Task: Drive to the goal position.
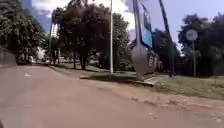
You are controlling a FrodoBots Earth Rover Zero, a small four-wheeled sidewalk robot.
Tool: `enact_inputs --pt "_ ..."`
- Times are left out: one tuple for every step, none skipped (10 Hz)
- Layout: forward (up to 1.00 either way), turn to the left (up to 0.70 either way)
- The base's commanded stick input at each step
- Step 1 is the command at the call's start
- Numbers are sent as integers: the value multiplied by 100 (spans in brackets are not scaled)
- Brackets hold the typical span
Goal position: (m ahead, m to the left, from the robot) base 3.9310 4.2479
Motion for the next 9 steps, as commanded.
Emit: enact_inputs --pt "70 30" --pt "70 35" --pt "45 47" --pt "0 70" --pt "0 70" --pt "0 70" --pt "0 70" --pt "0 70" --pt "0 70"
